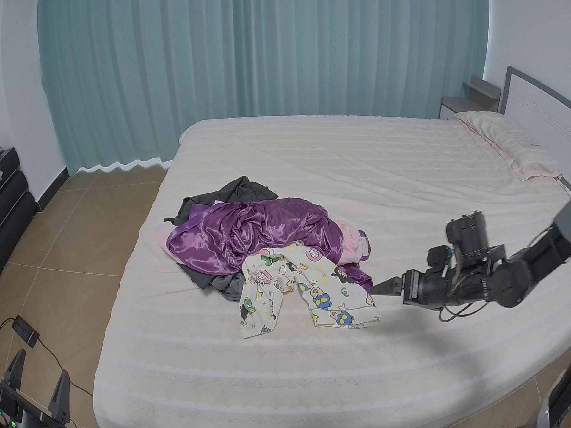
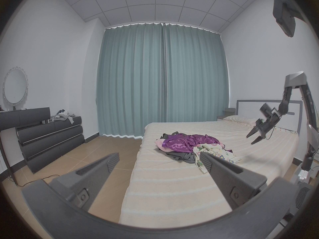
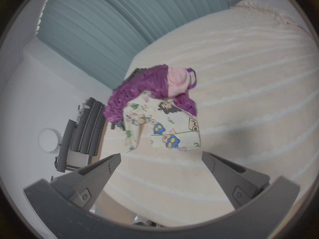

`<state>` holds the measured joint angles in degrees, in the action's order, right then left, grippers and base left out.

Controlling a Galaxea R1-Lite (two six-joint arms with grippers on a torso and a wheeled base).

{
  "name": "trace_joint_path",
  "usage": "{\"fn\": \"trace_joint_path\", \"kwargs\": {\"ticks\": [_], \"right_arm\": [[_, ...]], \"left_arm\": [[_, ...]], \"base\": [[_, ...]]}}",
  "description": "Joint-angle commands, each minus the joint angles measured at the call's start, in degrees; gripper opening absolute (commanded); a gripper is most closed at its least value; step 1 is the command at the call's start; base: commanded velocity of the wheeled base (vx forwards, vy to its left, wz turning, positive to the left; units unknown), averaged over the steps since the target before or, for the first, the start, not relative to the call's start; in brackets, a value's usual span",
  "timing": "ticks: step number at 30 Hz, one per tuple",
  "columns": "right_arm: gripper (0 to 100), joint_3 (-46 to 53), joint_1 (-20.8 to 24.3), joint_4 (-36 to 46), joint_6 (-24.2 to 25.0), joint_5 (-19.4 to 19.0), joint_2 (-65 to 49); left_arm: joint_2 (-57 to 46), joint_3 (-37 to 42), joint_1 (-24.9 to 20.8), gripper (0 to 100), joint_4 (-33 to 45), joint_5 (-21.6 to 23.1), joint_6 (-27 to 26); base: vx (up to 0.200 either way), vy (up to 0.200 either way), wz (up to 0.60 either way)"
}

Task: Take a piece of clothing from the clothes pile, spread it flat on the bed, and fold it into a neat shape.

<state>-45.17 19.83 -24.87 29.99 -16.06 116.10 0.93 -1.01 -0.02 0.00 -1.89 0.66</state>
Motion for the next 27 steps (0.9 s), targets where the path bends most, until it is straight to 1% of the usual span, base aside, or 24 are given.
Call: {"fn": "trace_joint_path", "kwargs": {"ticks": [1,4,10,12,15,18,21,22,25,27], "right_arm": [[100,-8.89,0.47,-2.47,0.51,3.05,18.81],[100,-9.68,-0.41,-2.47,-1.07,3.05,20.30],[100,-11.52,0.20,-2.64,-2.39,3.05,22.32],[100,-13.63,1.61,-2.47,-2.48,3.05,23.29],[100,-15.39,2.31,-2.47,-2.74,3.05,23.56],[100,-17.06,4.42,-2.47,-2.83,3.05,23.91],[100,-18.82,5.30,-2.38,-2.83,3.14,25.14],[100,-21.37,5.92,-2.20,-2.74,3.57,26.19],[100,-23.65,6.80,-1.85,-3.01,5.33,27.42],[100,-25.23,7.24,-1.50,-3.18,5.86,28.30]], "left_arm": [[-0.93,1.01,0.02,100,0.00,-0.04,0.04],[-0.93,1.01,0.02,100,0.00,-0.04,0.04],[-0.93,1.01,0.02,100,0.00,-0.04,0.04],[-0.93,1.01,0.02,100,0.00,-0.04,0.04],[-0.93,1.01,-0.06,100,0.00,-0.04,0.04],[-0.93,1.01,0.02,100,0.00,-0.04,0.04],[-0.93,1.01,0.02,100,0.00,-0.04,0.04],[-0.93,1.01,0.02,100,0.00,-0.04,0.04],[-0.93,1.01,0.02,100,0.00,-0.04,0.04],[-0.93,1.01,0.02,100,0.00,-0.04,0.04]], "base": [[0.000,0.000,0.00],[0.000,0.000,0.00],[0.000,0.000,0.00],[0.000,0.000,0.00],[0.000,0.000,0.00],[0.000,0.000,0.00],[0.000,0.000,0.00],[0.000,0.000,0.00],[0.000,0.000,0.00],[0.000,0.000,0.00]]}}
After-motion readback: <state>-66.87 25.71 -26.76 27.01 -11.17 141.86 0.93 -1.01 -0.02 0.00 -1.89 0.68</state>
